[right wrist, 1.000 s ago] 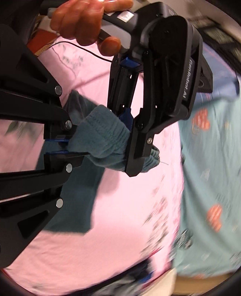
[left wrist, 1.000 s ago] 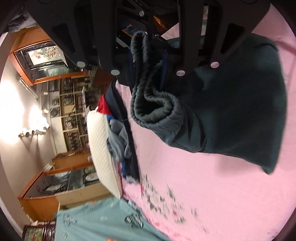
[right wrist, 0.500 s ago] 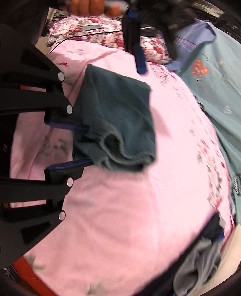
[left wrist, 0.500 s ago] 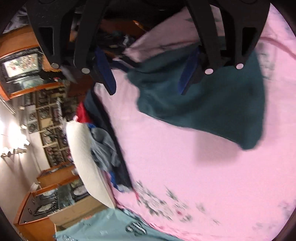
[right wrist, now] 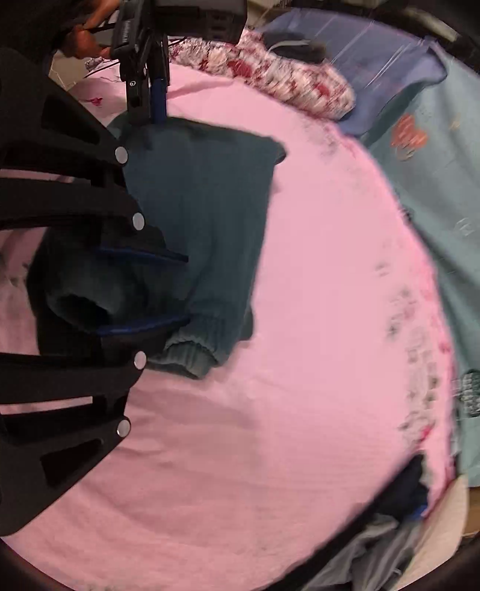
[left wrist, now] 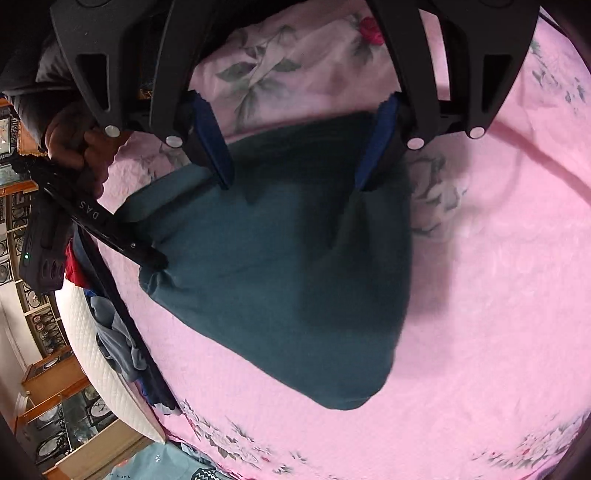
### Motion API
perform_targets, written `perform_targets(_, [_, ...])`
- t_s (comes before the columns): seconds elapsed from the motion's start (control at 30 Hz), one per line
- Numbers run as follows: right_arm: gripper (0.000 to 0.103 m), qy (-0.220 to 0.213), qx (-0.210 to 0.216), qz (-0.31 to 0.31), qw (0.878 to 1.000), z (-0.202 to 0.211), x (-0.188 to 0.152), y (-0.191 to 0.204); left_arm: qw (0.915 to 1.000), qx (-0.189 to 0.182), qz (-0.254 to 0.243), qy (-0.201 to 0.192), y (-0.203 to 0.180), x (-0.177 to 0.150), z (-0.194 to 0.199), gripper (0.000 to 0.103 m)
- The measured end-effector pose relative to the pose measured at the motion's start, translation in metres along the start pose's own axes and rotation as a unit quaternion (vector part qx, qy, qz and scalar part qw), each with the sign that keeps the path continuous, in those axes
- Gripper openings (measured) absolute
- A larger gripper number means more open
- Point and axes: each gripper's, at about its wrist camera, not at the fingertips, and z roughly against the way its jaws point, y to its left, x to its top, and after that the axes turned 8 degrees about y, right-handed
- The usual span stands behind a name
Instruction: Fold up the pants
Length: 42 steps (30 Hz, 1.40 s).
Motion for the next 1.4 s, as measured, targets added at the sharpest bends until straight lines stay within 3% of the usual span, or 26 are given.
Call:
perform_targets(0.13, [0.034, 0.006, -0.026, 0.023, 0.999, 0.025, 0.007, 0.020, 0.9996, 0.016, 0.000, -0.022, 0.012, -0.014, 0.033, 0.069])
perform_targets(0.3, [0.034, -0.007, 0.019, 0.126, 0.992, 0.040, 0.004, 0.084, 0.9983, 0.026, 0.029, -0.042, 0.039, -0.034, 0.061, 0.069])
perform_targets(0.53, [0.034, 0.049, 0.057, 0.216, 0.974, -0.011, -0.008, 0.149, 0.9969, 0.046, 0.054, -0.034, 0.055, -0.045, 0.056, 0.069])
perform_targets(0.73, [0.034, 0.065, 0.063, 0.267, 0.959, -0.041, -0.017, 0.195, 0.9930, 0.062, 0.090, -0.045, 0.083, -0.058, 0.071, 0.069])
perform_targets(0.83, [0.036, 0.106, 0.040, 0.304, 0.946, -0.067, -0.035, 0.206, 0.9910, 0.059, 0.107, -0.055, 0.091, -0.060, 0.078, 0.069])
perform_targets(0.93, [0.036, 0.088, 0.012, 0.373, 0.924, -0.055, -0.052, 0.215, 0.9915, 0.057, 0.098, -0.064, 0.086, -0.058, 0.082, 0.070])
perform_targets(1.0, [0.036, 0.098, 0.035, 0.350, 0.931, -0.040, -0.048, 0.201, 0.9925, 0.048, 0.088, -0.070, 0.077, -0.050, 0.081, 0.070])
perform_targets(1.13, [0.036, 0.066, 0.033, 0.256, 0.964, -0.006, -0.031, 0.155, 0.9957, 0.019, 0.038, -0.082, 0.045, -0.026, 0.075, 0.070])
perform_targets(1.2, [0.038, 0.057, 0.018, 0.200, 0.978, 0.002, -0.024, 0.121, 0.9964, 0.005, 0.012, -0.084, 0.025, -0.015, 0.069, 0.072])
perform_targets(1.27, [0.040, 0.071, -0.023, 0.162, 0.984, -0.006, -0.022, 0.090, 0.9971, -0.001, -0.014, -0.075, 0.007, -0.006, 0.051, 0.074])
perform_targets(1.3, [0.040, 0.088, -0.044, 0.153, 0.983, -0.014, -0.025, 0.075, 0.9977, 0.006, -0.022, -0.064, 0.003, -0.004, 0.039, 0.075])
perform_targets(1.37, [0.039, 0.070, -0.033, 0.157, 0.985, -0.011, -0.029, 0.062, 0.9987, 0.040, -0.029, -0.014, 0.001, -0.003, 0.006, 0.075])
perform_targets(1.4, [0.040, 0.078, -0.037, 0.154, 0.984, -0.011, -0.027, 0.062, 0.9957, 0.076, -0.049, -0.021, -0.002, -0.006, 0.000, 0.076])
